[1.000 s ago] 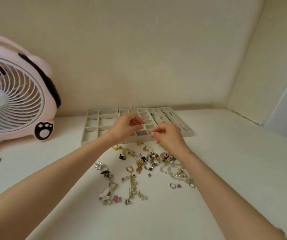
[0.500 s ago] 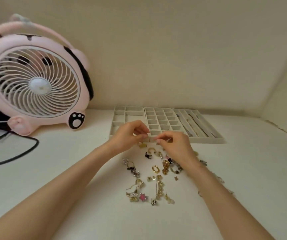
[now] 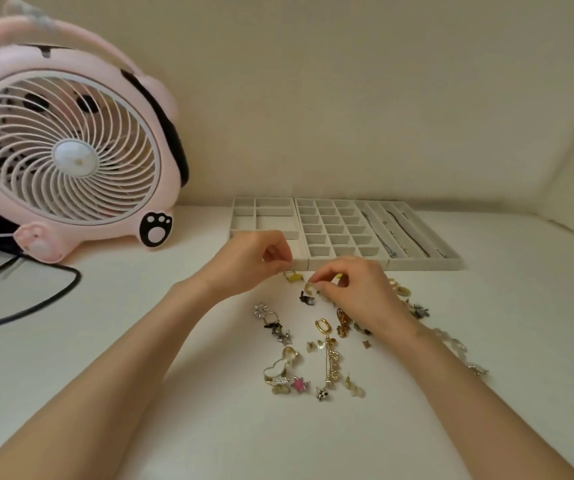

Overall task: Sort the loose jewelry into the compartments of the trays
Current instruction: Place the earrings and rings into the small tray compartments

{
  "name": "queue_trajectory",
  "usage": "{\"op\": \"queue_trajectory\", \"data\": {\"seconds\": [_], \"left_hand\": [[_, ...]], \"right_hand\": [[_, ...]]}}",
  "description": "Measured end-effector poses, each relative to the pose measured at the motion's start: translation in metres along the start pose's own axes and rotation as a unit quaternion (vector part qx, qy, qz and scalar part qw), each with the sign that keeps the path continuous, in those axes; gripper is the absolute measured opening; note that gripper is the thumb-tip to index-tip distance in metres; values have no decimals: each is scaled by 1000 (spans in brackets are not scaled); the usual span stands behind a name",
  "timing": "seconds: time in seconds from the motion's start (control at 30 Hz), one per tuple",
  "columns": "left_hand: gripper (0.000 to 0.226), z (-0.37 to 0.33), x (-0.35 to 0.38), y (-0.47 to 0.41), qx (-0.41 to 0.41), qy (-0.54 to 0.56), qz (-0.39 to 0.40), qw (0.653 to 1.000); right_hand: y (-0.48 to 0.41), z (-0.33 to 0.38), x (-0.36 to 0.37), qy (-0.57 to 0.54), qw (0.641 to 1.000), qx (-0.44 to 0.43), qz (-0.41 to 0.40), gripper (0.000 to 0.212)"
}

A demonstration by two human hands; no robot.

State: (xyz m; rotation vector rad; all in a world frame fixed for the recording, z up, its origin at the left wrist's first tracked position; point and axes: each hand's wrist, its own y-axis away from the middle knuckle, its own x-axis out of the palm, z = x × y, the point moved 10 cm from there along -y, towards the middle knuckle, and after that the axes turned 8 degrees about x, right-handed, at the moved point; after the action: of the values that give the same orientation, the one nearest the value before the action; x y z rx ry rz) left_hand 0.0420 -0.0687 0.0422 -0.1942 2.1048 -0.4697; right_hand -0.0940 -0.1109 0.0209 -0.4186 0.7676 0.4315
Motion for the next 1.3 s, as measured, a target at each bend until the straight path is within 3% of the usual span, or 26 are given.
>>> {"op": "queue_trajectory", "data": {"seconds": [0.27,0.67,0.83,1.07,1.3], "left_hand": [[8,7,-2,2,-7,-94,7,996],[9,-2,9,1,24,-68,29,997],[9,8,3,1,1,-96,11,995],[11,13,-5,-1,-12,-95,-21,995],[12,28,-8,0,-22,-108,-54,992]], "right_hand": [[-5,-10,10,55,998,17,22,11],[-3,-6,16,56,997,5,48,10],[-1,-3,14,15,997,8,79,17],[-11,-38,-59,-68,990,87,-91,11],[-11,-58,-78,-46,985,129,-105,14]]}}
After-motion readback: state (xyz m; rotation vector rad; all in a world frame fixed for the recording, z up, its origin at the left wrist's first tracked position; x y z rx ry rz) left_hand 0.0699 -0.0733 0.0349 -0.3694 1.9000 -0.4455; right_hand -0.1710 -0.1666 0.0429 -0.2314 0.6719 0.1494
